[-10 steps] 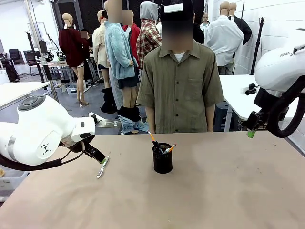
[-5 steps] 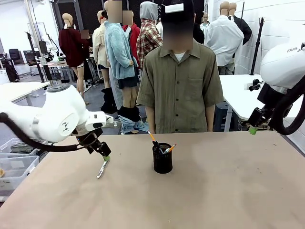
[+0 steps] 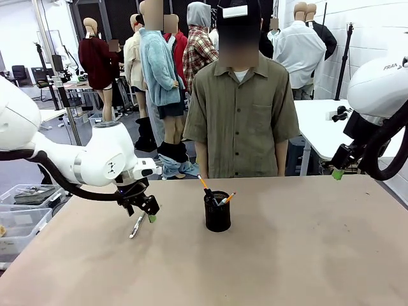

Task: Place the pens into the pen holder.
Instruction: Pick up a writing instrument from the table and place it into the Pen holder.

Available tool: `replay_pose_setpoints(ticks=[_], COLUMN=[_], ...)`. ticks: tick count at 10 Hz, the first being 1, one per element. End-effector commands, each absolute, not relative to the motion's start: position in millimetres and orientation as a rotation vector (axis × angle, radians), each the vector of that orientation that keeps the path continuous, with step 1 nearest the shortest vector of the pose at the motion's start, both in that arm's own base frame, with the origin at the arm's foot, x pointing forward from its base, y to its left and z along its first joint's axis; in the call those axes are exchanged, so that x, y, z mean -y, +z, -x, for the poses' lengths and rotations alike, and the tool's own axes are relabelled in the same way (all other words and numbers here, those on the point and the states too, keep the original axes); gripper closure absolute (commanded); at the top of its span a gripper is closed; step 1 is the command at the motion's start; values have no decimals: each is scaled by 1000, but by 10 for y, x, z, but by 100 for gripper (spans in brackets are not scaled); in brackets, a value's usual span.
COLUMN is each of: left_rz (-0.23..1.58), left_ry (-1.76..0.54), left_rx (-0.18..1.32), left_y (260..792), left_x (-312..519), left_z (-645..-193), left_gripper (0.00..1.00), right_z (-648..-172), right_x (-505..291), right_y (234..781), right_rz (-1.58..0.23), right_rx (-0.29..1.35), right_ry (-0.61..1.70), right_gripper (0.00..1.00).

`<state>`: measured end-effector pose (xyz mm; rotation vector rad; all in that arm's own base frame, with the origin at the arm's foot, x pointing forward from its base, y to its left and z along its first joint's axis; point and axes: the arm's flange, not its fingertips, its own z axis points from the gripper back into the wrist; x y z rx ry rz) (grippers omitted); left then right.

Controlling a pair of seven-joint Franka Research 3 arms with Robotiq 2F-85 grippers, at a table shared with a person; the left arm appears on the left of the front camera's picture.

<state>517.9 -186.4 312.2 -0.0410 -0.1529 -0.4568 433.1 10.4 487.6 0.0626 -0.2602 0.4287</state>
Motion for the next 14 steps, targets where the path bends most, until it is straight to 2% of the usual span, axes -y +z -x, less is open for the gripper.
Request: replay_pose_setpoints(ticks=[1,2,3,6,7,12,14], left_rz=[14,12,10,25,22,-11,11], left_ry=[-442,-441,-440,-427,-429,-483,-538], left_rx=[126,119,105,77,59,33,124], left_y=[3119,3091,3067,3013,2987,3015,3209], left_x=[1899,1887,1879,1818,1808,1830,1774], left_z=[-5228,-5222,-5213,-5215,-5231,-5155,-4925], left_gripper=[0,11,28,88,100,100,100], right_z=[-4321,-4321,-4321,-4321,-4321,-4321,-4321], right_x=[-87,-87,-87,-87,-87,-87,-87], right_y=[4861,4861,4861,4861,4861,4861,4861], right_rz=[-42,-42,-42,-42,-42,-42,-42], right_rx=[252,252,252,252,252,252,252], right_ry=[440,440,440,440,440,440,440], right_gripper=[0,0,0,0,0,0,0])
